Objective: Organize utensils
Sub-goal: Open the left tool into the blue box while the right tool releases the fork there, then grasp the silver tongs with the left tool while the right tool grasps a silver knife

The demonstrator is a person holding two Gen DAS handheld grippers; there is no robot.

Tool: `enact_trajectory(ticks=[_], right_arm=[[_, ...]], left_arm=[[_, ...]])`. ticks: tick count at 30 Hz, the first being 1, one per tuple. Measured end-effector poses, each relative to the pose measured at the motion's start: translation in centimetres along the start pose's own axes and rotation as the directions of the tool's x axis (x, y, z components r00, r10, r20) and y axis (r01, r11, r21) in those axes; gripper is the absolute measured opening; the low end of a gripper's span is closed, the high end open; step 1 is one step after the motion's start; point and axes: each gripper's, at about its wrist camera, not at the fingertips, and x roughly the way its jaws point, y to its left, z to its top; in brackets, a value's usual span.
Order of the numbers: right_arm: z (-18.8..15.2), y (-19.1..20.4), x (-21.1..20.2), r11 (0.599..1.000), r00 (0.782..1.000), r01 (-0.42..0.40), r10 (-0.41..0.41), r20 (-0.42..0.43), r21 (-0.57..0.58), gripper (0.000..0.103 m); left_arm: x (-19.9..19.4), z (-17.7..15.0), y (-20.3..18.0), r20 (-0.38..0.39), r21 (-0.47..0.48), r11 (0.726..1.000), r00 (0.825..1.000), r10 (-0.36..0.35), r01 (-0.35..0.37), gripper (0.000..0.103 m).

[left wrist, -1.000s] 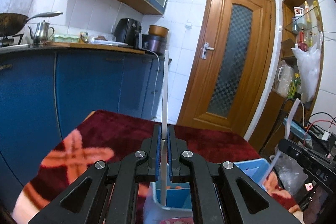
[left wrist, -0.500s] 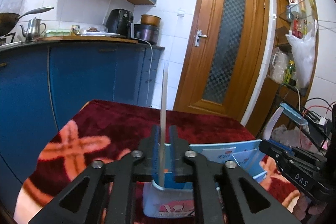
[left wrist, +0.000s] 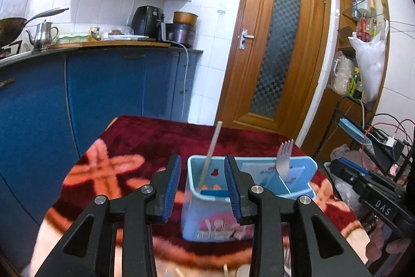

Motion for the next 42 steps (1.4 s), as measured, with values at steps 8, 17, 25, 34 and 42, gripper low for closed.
enact_trajectory(ticks=[8, 17, 25, 34, 42], right_arm=[[-1.5, 0.7, -2.8, 1.000, 0.999, -0.009, 0.010, -0.051, 0.011, 0.028], [-4.7, 1.1, -4.2, 0.999, 0.988, -0.020, 0.024, -0.150, 0.030, 0.029], [-7.3, 0.8, -4.6, 0.998, 0.971, -0.027, 0.041, -0.237, 0.060, 0.033], [-9.3, 0.6, -4.5, 0.996, 0.955, -0.035, 0.058, -0.292, 0.083, 0.036], [-10.1, 0.2, -4.1, 0.994, 0.944, -0.035, 0.066, -0.325, 0.100, 0.036]], left_arm=[[-3.1, -1.4, 0.1, -0.071, 0.029, 0.999, 0.997, 0.036, -0.034, 0.035], [-4.7, -4.2, 1.2, -0.187, 0.014, 0.998, 0.981, 0.056, -0.054, 0.035], [-4.6, -7.4, 1.9, -0.345, 0.005, 0.999, 0.938, 0.042, -0.043, 0.035], [-3.8, -9.7, 2.5, -0.471, -0.035, 0.998, 0.882, 0.028, -0.051, 0.038], [-2.5, -10.5, 2.4, -0.508, -0.068, 0.997, 0.861, -0.005, -0.034, 0.039]])
